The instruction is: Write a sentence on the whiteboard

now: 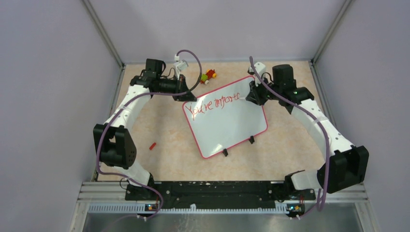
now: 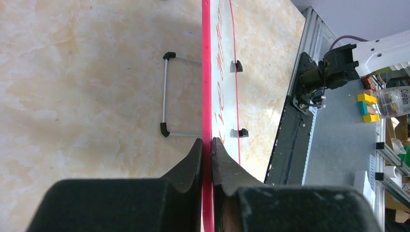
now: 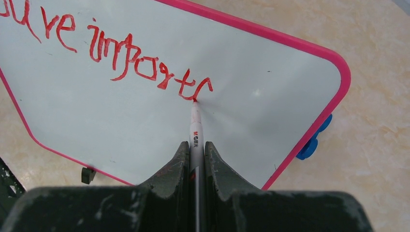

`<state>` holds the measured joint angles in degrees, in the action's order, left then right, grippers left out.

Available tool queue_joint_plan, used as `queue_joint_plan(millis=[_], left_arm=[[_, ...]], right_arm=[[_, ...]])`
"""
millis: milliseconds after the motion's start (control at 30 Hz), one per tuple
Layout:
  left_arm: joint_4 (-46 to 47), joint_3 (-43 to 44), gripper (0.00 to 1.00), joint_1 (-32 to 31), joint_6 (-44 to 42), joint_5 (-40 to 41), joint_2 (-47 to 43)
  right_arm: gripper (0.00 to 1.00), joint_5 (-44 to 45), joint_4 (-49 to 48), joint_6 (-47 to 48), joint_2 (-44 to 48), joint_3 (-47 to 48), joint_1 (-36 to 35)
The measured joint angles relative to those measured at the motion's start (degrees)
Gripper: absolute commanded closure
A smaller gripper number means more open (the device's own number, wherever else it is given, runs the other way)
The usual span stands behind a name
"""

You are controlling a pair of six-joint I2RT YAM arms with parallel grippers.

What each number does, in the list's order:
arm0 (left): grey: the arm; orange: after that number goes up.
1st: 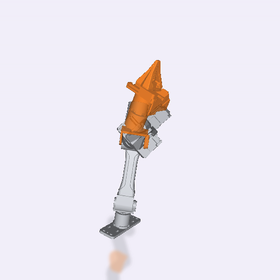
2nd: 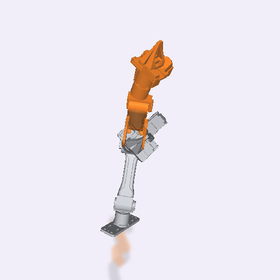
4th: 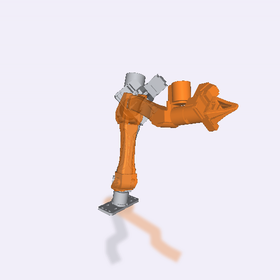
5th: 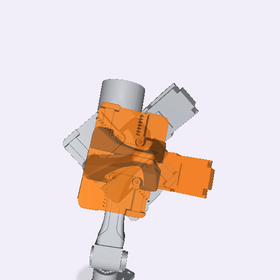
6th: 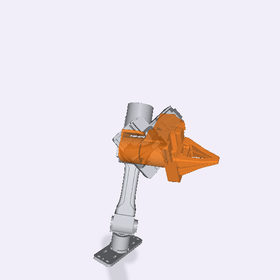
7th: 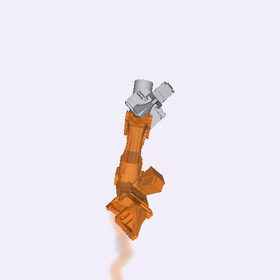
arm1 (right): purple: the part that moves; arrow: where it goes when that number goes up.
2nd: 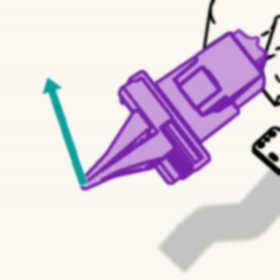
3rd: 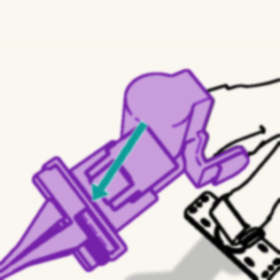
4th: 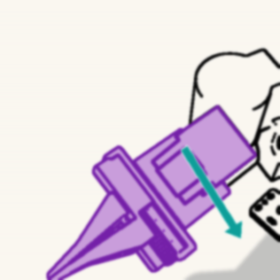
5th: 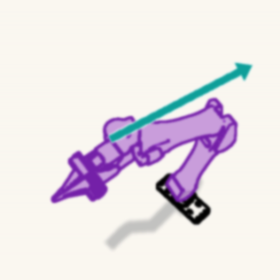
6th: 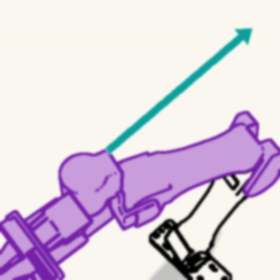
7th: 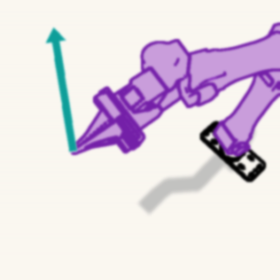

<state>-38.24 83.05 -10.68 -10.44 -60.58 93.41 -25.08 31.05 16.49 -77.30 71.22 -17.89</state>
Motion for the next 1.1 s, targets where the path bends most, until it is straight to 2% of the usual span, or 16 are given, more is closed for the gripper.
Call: queue_joint_plan(millis=[1100], left_arm=[[0.0, 0.0, 1.00, -0.1, 0.0, -0.1, 0.0]], right_arm=[[1.00, 2.5, -0.2, 0.0, -0.2, 2.7, 0.1]])
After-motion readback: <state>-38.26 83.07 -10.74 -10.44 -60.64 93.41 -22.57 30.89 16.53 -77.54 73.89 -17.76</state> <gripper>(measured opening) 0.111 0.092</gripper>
